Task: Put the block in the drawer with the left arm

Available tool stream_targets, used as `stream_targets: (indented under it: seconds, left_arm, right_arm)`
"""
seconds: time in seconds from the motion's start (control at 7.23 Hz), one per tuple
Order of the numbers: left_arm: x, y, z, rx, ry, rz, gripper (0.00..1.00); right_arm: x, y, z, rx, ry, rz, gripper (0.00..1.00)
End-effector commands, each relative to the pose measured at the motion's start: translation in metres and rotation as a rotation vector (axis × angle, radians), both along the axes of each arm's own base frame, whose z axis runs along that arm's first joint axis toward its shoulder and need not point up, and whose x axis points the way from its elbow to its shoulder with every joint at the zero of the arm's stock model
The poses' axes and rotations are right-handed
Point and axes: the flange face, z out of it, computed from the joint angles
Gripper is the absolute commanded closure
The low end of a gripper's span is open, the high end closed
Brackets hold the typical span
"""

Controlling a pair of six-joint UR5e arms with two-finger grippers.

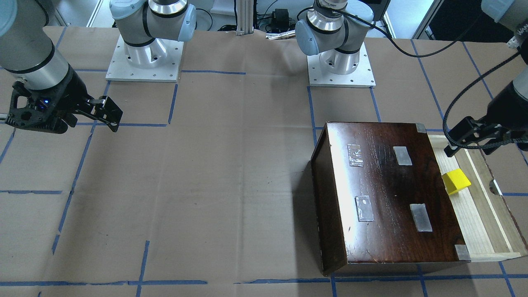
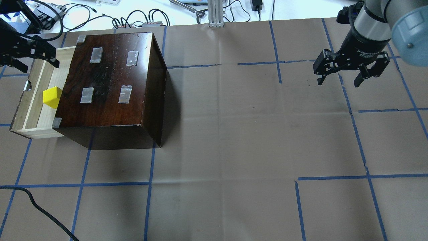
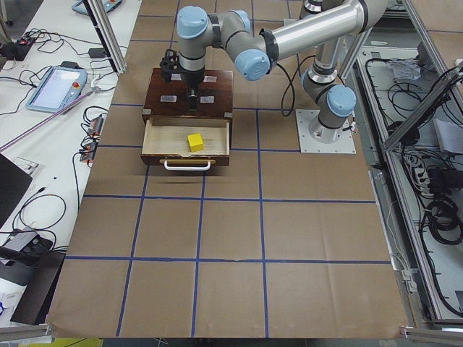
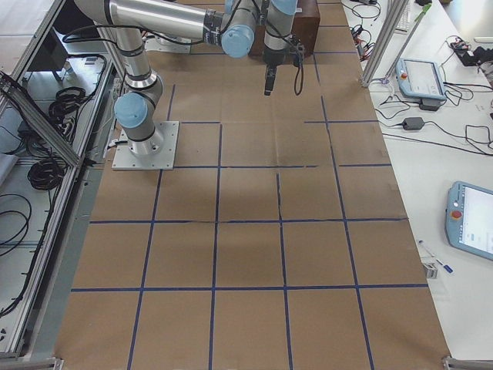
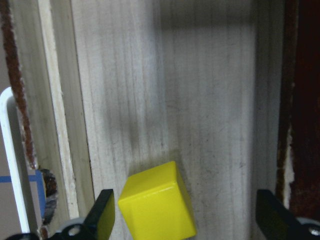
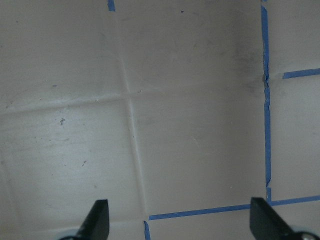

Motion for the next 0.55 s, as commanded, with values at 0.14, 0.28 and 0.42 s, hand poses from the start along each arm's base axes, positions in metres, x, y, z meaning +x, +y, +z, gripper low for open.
stream_targets:
  seconds: [0.14,0.28,0.42]
  left_arm:
    - [-0.117,0.012,0.018,0.005,0.028,0.084,0.02]
    - [-0.152,0.016,0.017,0.012,0.033,0.084,0.02]
    - [-0.178,0.02,0.015,0.019,0.035,0.076,0.02]
  right_arm:
    - [0.0,0.0,0.0,0.0,0.0,0.0,0.0]
    - [0.0,0.0,0.0,0.0,0.0,0.0,0.0]
    - [0.0,0.0,0.0,0.0,0.0,0.0,0.0]
